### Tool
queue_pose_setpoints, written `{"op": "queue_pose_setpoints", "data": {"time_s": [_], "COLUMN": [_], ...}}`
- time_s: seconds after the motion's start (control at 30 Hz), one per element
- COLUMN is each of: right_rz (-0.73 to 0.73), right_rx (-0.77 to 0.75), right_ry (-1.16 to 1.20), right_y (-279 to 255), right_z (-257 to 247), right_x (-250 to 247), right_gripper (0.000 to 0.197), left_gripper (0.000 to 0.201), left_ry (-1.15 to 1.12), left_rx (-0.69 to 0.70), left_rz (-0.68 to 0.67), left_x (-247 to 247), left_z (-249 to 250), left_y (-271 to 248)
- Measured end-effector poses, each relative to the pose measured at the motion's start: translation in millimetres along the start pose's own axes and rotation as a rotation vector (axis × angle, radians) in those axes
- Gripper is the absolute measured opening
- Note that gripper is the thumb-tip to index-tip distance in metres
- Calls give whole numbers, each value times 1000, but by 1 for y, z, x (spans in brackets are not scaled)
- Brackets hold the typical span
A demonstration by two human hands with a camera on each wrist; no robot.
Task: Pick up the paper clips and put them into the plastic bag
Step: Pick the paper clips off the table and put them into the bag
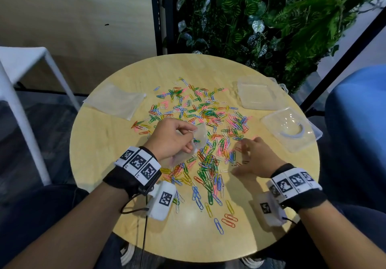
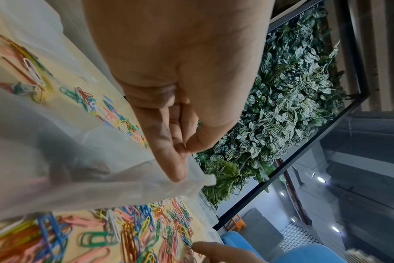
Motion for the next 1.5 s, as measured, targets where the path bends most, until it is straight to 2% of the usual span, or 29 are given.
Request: {"op": "queue_pose_setpoints", "data": {"time_s": [0.1,0.23,0.33,0.37,0.47,0.57,0.8,0.9,0.97,1.07,1.1,1.17,1.3,1.4,1.5], "right_rz": [30,25,110,137,192,205,249,163,43,-176,-223,-234,-69,-44,-63], "right_rx": [-132,-204,-285,-271,-214,-180,-108,43,79,124,129,95,9,38,44], "right_ry": [-21,-106,-126,-138,-167,-74,392,1018,1391,1739,1763,1659,1355,1372,1323], "right_y": [8,17,17,19,24,27,34,34,29,13,11,7,14,17,17], "right_z": [-22,-39,-56,-59,-59,-53,-19,-11,-24,-58,-67,-80,-82,-79,-80], "right_x": [10,19,20,20,21,16,-11,-8,-3,13,21,34,40,45,48], "right_gripper": [70,63,31,26,22,25,13,10,14,19,19,20,15,9,12], "left_gripper": [23,26,26,25,23,22,21,20,20,17,17,20,16,16,16], "left_ry": [16,28,51,55,53,54,60,56,58,52,40,5,16,34,73], "left_rx": [13,31,38,32,9,3,-53,-61,-66,-69,-68,-76,-66,-38,3], "left_rz": [-10,-35,-36,-31,-12,2,2,5,7,-3,-1,28,86,80,80], "left_x": [1,1,-1,-1,1,3,8,9,10,12,13,13,12,16,18], "left_z": [1,3,1,0,-5,-5,-14,-16,-16,-15,-14,-13,-13,-12,-9], "left_y": [-2,-4,-6,-6,-4,-3,2,3,4,3,3,4,4,4,3]}}
Point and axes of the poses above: each hand's wrist, its own y-axis towards the middle knuckle, its own x-axis out of the palm, z = x × y, the point moved 5 cm from there along y, towards the middle knuckle, and after that the axes turned 14 degrees about y, right-handed, at the moved point
